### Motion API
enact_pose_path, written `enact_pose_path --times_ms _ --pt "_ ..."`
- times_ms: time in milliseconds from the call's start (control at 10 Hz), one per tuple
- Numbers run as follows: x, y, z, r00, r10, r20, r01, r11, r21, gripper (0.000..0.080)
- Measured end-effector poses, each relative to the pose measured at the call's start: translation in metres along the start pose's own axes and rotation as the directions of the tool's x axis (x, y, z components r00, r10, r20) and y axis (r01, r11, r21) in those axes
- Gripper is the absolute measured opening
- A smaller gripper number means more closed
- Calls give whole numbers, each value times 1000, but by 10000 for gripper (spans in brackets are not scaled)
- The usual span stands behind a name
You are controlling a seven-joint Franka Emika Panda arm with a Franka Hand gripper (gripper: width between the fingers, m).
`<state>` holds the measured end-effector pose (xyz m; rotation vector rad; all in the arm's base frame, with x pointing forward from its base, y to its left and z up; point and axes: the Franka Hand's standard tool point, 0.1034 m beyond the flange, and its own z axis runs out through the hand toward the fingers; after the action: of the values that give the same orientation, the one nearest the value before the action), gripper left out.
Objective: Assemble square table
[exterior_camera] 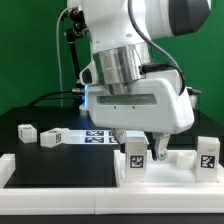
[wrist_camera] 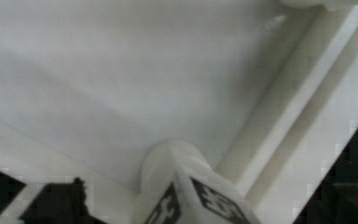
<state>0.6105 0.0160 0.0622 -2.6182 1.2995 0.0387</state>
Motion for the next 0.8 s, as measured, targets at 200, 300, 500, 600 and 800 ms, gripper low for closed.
enact_pose_path --times_ms 200,300,500,600,800 --pt "1 0 0 982 -190 -1 190 982 -3 649" --pt "4 -3 -6 917 -398 -15 397 916 -51 649" --pt "12 -7 -12 713 -700 -37 696 713 -87 649" --pt "11 -7 -11 731 -681 -37 677 731 -85 637" --pt "11 -7 -11 757 -653 -40 648 757 -83 468"
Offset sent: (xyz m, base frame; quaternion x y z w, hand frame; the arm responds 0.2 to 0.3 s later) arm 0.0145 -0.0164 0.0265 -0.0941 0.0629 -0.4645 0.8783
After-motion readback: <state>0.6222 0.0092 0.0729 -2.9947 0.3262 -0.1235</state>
